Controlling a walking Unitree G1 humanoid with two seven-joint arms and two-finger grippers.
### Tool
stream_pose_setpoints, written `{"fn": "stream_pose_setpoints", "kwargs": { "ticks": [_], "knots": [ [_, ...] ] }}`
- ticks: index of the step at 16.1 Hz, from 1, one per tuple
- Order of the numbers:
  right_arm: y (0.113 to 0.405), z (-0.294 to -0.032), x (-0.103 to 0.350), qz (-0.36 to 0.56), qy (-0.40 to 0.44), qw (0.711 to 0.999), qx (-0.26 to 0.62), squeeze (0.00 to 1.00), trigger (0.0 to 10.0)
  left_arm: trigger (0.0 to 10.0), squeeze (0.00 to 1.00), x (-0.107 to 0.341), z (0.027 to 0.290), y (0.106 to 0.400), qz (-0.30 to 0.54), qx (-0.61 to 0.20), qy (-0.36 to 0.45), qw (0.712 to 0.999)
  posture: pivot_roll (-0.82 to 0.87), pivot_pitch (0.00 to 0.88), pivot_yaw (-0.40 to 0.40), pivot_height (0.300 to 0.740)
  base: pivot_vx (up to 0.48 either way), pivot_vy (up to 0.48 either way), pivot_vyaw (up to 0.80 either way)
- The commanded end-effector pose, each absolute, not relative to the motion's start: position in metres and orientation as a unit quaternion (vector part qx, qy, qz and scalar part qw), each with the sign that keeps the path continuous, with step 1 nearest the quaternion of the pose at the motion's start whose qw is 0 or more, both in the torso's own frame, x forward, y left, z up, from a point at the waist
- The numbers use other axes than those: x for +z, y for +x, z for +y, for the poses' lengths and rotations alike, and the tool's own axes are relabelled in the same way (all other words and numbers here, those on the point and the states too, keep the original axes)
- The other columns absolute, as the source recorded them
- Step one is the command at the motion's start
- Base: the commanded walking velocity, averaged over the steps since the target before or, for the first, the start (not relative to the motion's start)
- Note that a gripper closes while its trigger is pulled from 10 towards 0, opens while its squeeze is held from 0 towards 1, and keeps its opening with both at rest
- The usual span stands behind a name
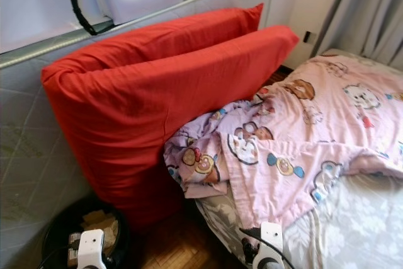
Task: Clean up the room
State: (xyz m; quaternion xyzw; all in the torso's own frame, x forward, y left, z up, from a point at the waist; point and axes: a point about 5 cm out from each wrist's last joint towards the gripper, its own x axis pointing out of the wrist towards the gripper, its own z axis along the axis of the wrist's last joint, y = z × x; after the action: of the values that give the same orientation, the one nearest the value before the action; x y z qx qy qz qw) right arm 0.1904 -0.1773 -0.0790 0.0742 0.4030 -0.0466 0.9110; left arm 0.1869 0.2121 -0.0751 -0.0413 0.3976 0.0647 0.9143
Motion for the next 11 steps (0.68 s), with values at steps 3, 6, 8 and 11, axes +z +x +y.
{"fn": "stream_pose_setpoints", "kwargs": {
  "ticks": [3, 6, 8, 11],
  "knots": [
    [0.1909, -0.1762, -0.0787, 0.399, 0.079, 0.912, -0.048, 0.0, 10.0, 10.0, 0.0, -0.0764, 0.2132, 0.1839, 0.401, 0.067, -0.043, 0.912, 0.01, 0.025, 0.01, 0.74, 0.247, 0.0, 0.0],
    [0.1907, -0.1759, -0.0787, 0.399, 0.08, 0.912, -0.047, 0.0, 10.0, 10.0, 0.0, -0.0765, 0.2135, 0.1837, 0.401, 0.067, -0.043, 0.912, 0.01, 0.027, 0.011, 0.74, 0.251, 0.0, 0.0],
    [0.1905, -0.1753, -0.0789, 0.399, 0.08, 0.912, -0.046, 0.0, 10.0, 10.0, 0.0, -0.0765, 0.2138, 0.1835, 0.401, 0.067, -0.042, 0.913, 0.01, 0.028, 0.011, 0.74, 0.255, 0.0, 0.0],
    [0.1908, -0.1751, -0.0787, 0.398, 0.081, 0.913, -0.046, 0.0, 10.0, 10.0, 0.0, -0.0765, 0.214, 0.1833, 0.402, 0.066, -0.041, 0.913, 0.01, 0.028, 0.013, 0.74, 0.303, 0.0, 0.0]
  ]
}}
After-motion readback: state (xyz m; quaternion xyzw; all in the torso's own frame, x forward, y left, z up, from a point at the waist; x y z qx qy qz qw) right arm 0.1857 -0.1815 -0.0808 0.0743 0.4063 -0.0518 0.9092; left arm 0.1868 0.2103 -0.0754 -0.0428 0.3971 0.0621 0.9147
